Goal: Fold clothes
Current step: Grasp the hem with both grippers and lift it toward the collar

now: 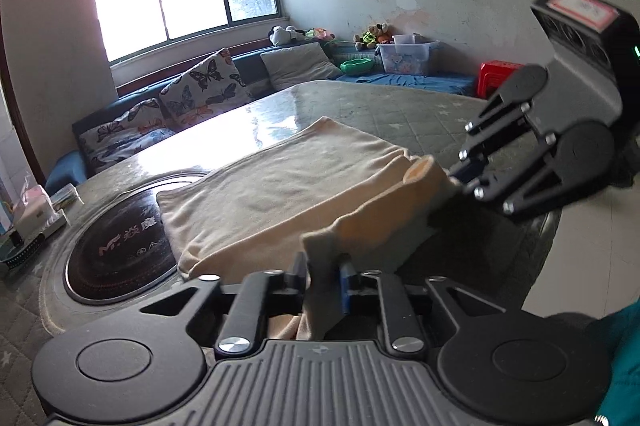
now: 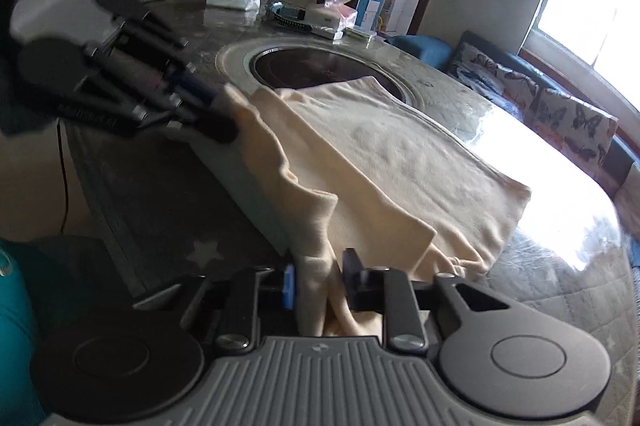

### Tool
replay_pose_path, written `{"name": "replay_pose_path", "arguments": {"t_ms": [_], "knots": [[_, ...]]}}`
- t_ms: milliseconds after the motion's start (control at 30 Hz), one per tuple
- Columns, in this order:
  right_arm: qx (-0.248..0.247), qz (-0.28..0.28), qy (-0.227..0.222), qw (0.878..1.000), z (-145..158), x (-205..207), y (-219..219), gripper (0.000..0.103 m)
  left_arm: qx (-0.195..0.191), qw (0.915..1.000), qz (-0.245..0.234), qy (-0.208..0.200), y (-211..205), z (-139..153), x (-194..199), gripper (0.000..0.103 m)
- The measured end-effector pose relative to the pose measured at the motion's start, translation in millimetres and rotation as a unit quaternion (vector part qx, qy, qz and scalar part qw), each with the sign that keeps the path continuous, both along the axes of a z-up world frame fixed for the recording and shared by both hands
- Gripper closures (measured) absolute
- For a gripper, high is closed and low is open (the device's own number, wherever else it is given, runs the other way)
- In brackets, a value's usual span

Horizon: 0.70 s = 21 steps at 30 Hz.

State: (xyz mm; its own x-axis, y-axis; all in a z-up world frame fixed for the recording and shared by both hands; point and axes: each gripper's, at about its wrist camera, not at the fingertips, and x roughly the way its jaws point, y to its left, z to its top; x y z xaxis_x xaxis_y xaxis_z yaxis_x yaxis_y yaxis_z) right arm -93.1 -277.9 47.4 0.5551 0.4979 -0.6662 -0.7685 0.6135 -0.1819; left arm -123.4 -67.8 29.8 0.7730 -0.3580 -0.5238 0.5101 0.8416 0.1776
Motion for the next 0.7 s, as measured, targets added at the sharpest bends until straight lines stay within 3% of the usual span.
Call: {"name": "replay_pose_path", "arguments": {"t_ms": [100,400,533,700], "knots": [[0.006,-0.005,0.006,1.0,1.0,5.7,1.6,0.09,0.016,0.9999,0.002,-0.007,2.9,-5.0,-8.1,0.062],[0.023,-0.023,0.003,0.999,7.2,14.5,2.4,0.093,0.095,0.995,-0.003,-0.029,4.3,-25.6,-16.6,0.063],[0.033,-0.033,-0.004,0.999,9.0,13.9,1.2,0.095,0.088,0.9957,0.008,-0.028,8.3,-24.6,-13.2,0.09],[0.047,-0.041,-0.016,0.998,15.2,9.3,-2.5,0.096,0.065,0.9969,0.006,-0.044,10.9,-7.3,-20.8,0.096]]}}
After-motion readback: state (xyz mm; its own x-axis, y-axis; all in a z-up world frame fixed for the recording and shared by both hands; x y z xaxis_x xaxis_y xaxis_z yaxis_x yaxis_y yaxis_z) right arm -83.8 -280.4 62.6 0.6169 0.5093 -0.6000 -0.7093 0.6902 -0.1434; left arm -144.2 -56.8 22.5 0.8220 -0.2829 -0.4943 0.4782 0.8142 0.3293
